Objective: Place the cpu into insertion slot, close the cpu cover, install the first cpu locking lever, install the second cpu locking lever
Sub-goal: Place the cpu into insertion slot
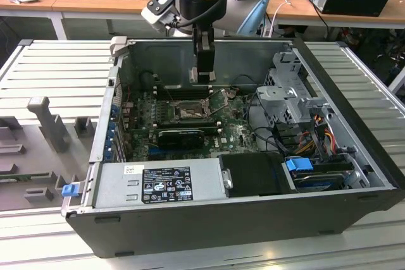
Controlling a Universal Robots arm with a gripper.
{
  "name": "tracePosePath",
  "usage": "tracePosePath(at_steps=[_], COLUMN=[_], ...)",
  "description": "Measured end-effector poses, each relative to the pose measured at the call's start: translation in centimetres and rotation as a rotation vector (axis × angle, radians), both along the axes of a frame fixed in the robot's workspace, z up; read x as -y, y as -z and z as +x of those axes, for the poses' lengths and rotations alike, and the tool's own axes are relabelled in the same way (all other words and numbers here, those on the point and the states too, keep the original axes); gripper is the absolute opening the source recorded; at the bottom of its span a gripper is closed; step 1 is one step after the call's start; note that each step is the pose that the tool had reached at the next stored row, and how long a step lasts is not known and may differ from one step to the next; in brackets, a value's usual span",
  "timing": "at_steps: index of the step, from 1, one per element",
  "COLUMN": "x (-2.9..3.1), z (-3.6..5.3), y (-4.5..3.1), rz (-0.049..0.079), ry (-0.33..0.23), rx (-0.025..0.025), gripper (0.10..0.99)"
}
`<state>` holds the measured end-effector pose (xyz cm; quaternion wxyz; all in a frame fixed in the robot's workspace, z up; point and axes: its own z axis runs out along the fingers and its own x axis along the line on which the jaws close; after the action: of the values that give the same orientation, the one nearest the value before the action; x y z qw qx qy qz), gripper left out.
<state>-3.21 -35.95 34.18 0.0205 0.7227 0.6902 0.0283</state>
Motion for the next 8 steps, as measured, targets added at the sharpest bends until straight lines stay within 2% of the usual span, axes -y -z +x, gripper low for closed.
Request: tracePosePath(at_steps=[8], x=[0.00], z=[0.00], y=[0.45], rz=[0.000], ry=[0.005], rx=[-0.0054], gripper=[0.525])
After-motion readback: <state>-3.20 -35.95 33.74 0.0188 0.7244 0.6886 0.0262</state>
